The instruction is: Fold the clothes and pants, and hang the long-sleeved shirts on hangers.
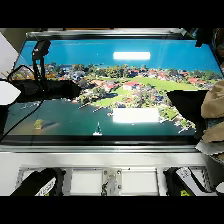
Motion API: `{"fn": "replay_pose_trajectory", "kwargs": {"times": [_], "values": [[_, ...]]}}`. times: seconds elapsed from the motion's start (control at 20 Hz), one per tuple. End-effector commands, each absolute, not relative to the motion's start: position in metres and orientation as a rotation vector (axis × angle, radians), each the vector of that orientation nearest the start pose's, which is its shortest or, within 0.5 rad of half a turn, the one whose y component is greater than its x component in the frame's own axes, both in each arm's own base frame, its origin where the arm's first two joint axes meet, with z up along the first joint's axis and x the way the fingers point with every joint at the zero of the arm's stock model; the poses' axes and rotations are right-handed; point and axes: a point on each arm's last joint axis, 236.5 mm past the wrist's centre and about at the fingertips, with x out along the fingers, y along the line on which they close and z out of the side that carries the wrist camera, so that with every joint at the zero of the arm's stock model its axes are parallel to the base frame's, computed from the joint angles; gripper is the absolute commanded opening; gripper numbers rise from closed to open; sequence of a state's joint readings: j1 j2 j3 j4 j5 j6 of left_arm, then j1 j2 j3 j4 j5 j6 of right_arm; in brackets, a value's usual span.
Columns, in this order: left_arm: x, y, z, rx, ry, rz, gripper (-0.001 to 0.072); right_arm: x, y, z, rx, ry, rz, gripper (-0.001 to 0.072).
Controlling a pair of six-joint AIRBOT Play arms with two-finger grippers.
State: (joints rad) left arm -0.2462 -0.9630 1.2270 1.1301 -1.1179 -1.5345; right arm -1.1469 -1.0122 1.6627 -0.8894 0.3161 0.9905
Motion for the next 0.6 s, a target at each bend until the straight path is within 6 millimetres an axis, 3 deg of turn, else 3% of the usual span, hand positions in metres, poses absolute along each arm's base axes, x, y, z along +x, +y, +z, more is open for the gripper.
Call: {"fn": "replay_pose_trajectory", "kwargs": {"times": [0.0, 0.25, 0.55], "values": [[0.337, -0.179, 0.181, -0.212, 0.873, -0.536, 0.0018, 0.202, -0.362, 0.534, -0.155, -0.416, -0.954, 0.0013], [0.335, -0.180, 0.180, -0.215, 0.882, -0.543, 0.0018, 0.209, -0.377, 0.521, -0.130, -0.394, -0.958, 0.0013], [0.335, -0.180, 0.180, -0.215, 0.881, -0.542, 0.0018, 0.189, -0.400, 0.506, -0.024, -0.405, -0.996, 0.0013]]}}
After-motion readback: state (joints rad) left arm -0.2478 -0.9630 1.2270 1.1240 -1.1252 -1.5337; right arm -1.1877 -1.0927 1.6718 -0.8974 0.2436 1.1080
